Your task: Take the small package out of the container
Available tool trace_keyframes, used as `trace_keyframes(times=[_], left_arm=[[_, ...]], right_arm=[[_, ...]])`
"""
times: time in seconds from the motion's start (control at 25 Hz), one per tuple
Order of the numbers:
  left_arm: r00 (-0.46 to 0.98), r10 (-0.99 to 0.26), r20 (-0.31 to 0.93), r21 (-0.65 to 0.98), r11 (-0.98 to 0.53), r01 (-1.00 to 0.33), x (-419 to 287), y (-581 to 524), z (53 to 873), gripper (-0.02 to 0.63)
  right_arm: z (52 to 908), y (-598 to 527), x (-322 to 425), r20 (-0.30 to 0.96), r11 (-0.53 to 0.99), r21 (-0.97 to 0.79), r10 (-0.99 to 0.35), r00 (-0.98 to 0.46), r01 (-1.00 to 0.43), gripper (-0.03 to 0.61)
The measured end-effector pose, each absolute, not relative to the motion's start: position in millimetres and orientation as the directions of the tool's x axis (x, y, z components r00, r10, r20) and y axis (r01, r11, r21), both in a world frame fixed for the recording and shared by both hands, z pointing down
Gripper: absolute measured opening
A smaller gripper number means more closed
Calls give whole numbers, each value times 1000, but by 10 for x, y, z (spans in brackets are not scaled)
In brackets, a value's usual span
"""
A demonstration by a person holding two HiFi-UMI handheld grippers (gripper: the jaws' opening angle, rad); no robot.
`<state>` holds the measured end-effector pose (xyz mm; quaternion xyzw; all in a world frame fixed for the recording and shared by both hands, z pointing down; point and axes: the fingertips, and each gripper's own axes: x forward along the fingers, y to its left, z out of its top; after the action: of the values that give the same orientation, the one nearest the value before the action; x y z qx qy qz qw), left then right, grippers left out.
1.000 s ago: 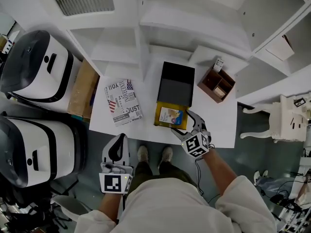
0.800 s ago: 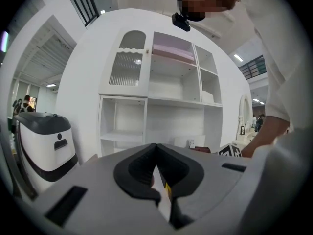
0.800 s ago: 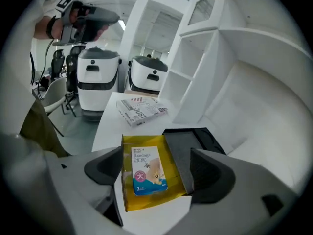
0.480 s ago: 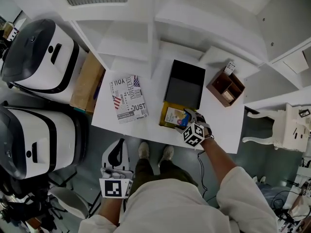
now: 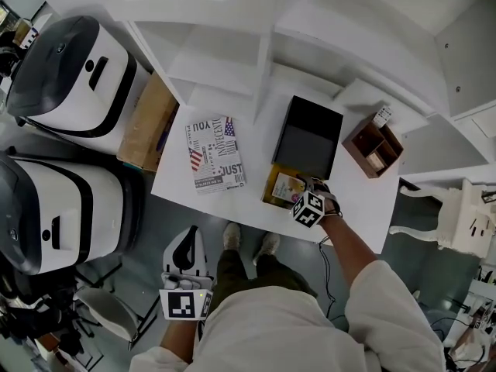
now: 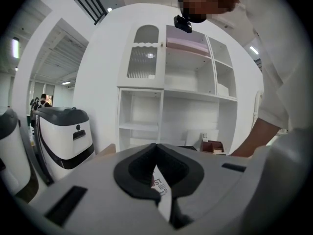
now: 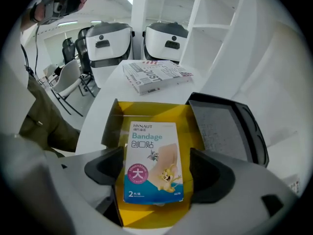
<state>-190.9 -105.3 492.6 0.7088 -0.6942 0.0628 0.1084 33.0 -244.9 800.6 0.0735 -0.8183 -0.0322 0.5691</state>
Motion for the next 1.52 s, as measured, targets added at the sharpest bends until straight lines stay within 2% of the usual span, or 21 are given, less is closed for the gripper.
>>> trace_keyframes(times=[0.48,0.76,1.24,1.52], left_arm=[[-10,-963,268,73,31,-997,-2027,-1017,5024,8],[1,-965,263,78,21,-997,-1973,-1060,5051,8],[38,-969,242,72,-21,-997,-1888,-1132,4932,8],[72,-972,225,68,-58,-996,-1798,-1156,4866,8]], right_arm=[[8235,-2422,305,966,999,8,-19,-257,-44,451],[8267,-2424,303,974,999,-7,-2,-227,-39,437],[7920,-2401,279,930,993,103,-116,-349,-57,426],[7495,-2462,257,878,978,153,-199,-435,-140,426]])
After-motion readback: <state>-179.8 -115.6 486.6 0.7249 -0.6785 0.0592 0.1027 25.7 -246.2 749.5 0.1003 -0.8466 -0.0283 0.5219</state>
